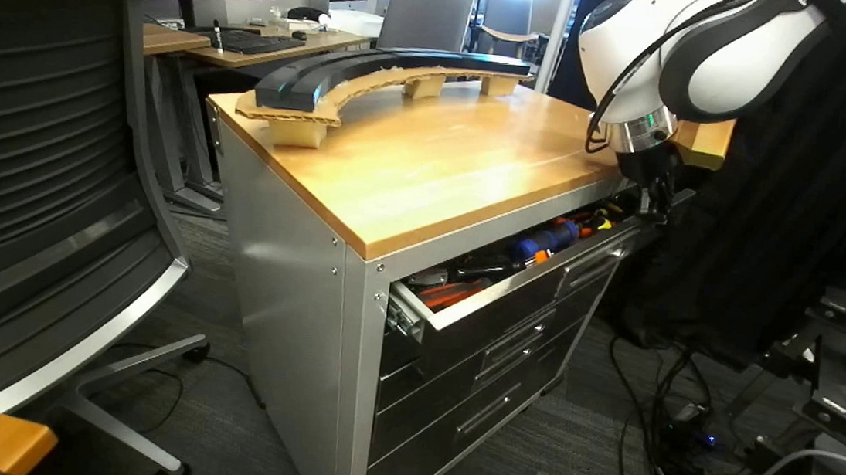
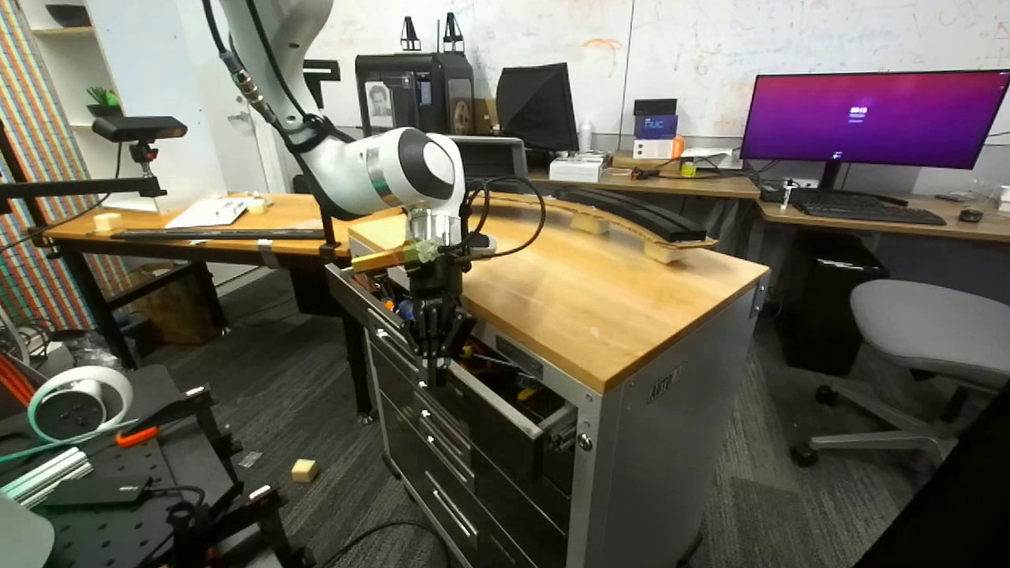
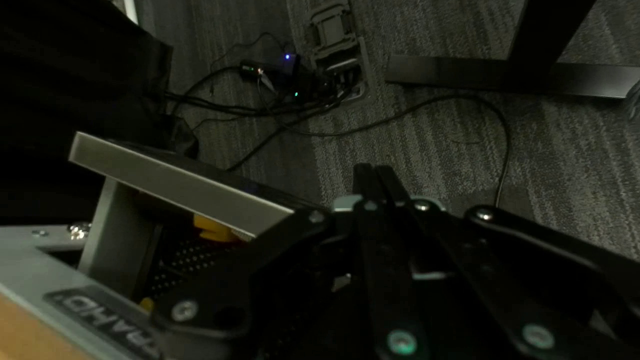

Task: Place the black object inside the open drawer and close the drawer

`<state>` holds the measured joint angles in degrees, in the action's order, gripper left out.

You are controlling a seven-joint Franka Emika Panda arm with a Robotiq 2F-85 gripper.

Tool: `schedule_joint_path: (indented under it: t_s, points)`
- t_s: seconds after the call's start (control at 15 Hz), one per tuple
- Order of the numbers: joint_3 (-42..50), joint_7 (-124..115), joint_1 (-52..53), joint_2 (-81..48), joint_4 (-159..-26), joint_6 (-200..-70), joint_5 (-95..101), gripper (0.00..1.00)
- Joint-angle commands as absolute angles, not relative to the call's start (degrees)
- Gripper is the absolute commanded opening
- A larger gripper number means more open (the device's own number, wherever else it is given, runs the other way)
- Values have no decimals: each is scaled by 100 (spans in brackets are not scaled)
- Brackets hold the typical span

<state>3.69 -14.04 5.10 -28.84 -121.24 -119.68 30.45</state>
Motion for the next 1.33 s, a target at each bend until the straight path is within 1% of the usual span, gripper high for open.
schedule_joint_path:
  t_s: [0.0, 0.27, 0.67, 0.8, 1.0, 1.27]
  points:
    - [502, -1412, 652, -3338, -11511, -12116, 3470, 7]
    - [532, -1631, 709, -3318, -11483, -12463, 4032, 6]
    - [613, -2922, 807, -3181, -11803, -12745, 5222, 7]
    - [467, -2762, 554, -3041, -12036, -13067, 5072, 7]
    - [600, -3131, 521, -2999, -12169, -13396, 5235, 6]
    - [896, -4569, 721, -3043, -12231, -13574, 6313, 7]
